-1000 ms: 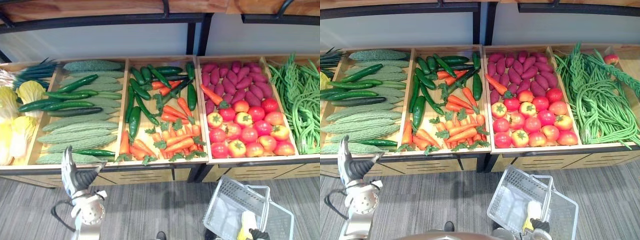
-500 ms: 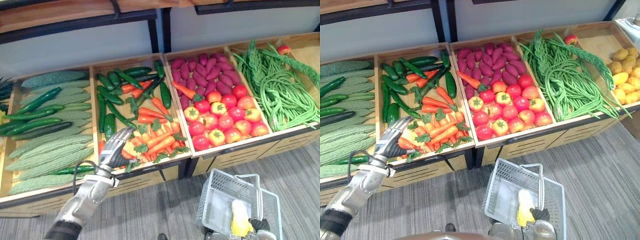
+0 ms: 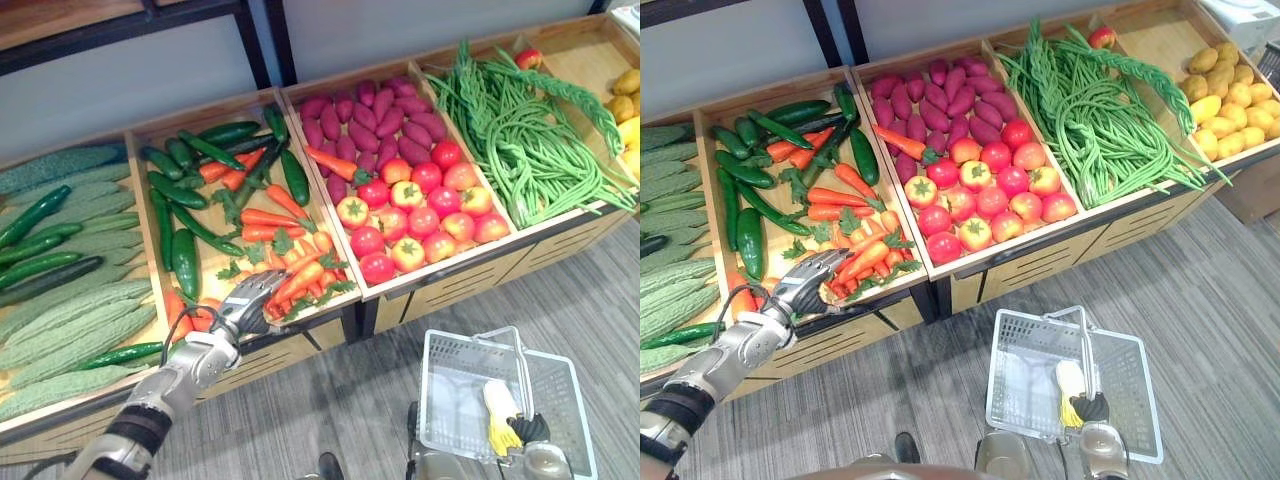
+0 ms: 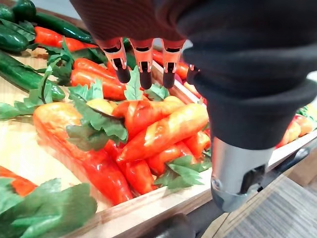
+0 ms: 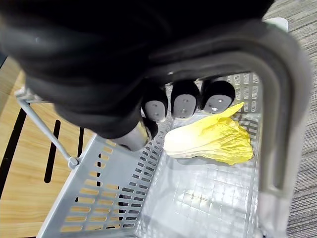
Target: Pick vegetable in the basket
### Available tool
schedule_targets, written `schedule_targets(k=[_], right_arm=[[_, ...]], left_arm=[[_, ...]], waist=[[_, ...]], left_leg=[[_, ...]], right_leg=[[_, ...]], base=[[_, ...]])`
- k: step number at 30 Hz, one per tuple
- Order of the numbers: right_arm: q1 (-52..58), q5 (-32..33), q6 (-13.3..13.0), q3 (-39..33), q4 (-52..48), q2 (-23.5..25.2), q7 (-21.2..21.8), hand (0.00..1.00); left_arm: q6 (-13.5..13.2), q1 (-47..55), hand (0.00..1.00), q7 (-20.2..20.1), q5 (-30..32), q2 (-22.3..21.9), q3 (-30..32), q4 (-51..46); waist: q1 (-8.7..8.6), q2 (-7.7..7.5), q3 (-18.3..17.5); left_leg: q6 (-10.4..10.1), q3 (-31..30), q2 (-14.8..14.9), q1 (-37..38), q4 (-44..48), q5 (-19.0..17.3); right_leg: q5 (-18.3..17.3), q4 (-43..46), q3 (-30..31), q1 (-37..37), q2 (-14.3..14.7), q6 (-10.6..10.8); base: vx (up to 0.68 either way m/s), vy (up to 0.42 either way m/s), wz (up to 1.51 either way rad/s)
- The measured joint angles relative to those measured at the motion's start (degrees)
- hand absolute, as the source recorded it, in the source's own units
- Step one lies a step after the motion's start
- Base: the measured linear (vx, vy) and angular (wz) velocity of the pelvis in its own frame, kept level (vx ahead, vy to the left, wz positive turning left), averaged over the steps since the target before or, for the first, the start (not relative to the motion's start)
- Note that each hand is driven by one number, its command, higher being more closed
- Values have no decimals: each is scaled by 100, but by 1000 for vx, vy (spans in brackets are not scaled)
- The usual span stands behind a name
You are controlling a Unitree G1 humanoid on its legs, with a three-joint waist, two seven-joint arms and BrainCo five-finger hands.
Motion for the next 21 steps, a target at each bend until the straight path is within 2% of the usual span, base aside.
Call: schedule_targets(k=[7, 12, 15, 21], right_arm=[[-42, -1, -37, -8, -57, -8, -1, 100], [-41, -2, -37, -21, -59, -8, -5, 100], [-44, -2, -37, -28, -75, -8, -12, 100], [-42, -2, -36, -29, -225, 12, -14, 100]], left_arm=[[279, -380, 0, 95, 21, -104, 20, 161], [485, -540, 0, 259, 184, -379, 314, 257], [502, -570, 0, 315, 186, -445, 437, 256], [704, -618, 0, 327, 235, -486, 583, 256]], waist=[[-41, 20, 123], [-48, 19, 132], [-39, 20, 175], [-43, 21, 289]], left_leg=[[0, 134, -3, -42, 1, 0], [0, 134, -16, -44, -2, 0], [0, 131, -19, -43, -2, 0], [-1, 157, -18, -73, -8, 0]], right_leg=[[48, -4, 142, -118, 3, -4], [54, -7, 142, -122, -2, 4], [58, -7, 141, -119, 0, 10], [69, -8, 180, -178, 7, 18]], base=[[-6, -22, -11], [0, 0, 0], [-7, -10, 1], [-9, -25, -3]])
